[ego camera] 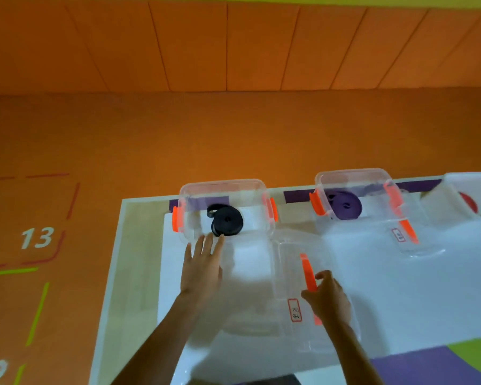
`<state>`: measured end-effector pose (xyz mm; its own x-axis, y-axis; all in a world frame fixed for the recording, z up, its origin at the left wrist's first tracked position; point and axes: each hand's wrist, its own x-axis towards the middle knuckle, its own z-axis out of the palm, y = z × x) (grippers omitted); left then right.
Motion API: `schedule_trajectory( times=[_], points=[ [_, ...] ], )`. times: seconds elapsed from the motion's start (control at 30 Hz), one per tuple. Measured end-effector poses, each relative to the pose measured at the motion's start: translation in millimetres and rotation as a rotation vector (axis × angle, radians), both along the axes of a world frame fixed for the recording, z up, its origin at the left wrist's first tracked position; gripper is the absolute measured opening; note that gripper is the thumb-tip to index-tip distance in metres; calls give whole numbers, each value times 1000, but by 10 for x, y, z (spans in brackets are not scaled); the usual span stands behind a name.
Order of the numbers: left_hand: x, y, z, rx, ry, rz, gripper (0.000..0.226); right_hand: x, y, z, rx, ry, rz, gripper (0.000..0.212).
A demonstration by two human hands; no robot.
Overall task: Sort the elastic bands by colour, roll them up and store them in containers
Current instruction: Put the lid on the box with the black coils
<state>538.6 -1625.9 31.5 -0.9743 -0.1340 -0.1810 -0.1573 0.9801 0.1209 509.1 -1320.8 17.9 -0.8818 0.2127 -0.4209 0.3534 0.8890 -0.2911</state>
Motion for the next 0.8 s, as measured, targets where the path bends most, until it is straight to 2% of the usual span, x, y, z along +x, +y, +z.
schedule_trajectory(
  times=[0.17, 0.33, 0.43, 0.5, 0.67, 0.8],
  points=[
    [235, -122, -77, 38, 9, -3, 86, 362, 32, 374, -3, 90, -3, 49],
    [381, -225, -94, 73, 38, 47, 87, 305, -129, 696, -58, 232, 87, 54],
    [390, -243, -78, 101, 50, 41, 85, -1, -326, 792, -86, 318, 235, 59],
    [411, -259, -33, 157, 81, 64, 74, -231, -506, 843, -104, 333, 368, 60],
    [380, -403, 77, 350, 409, 310, 48, -887, -1014, 898, -86, 374, 714, 53],
    [216, -446, 186, 504, 541, 500, 43, -1383, -1379, 846, -56, 287, 948, 53]
  ],
)
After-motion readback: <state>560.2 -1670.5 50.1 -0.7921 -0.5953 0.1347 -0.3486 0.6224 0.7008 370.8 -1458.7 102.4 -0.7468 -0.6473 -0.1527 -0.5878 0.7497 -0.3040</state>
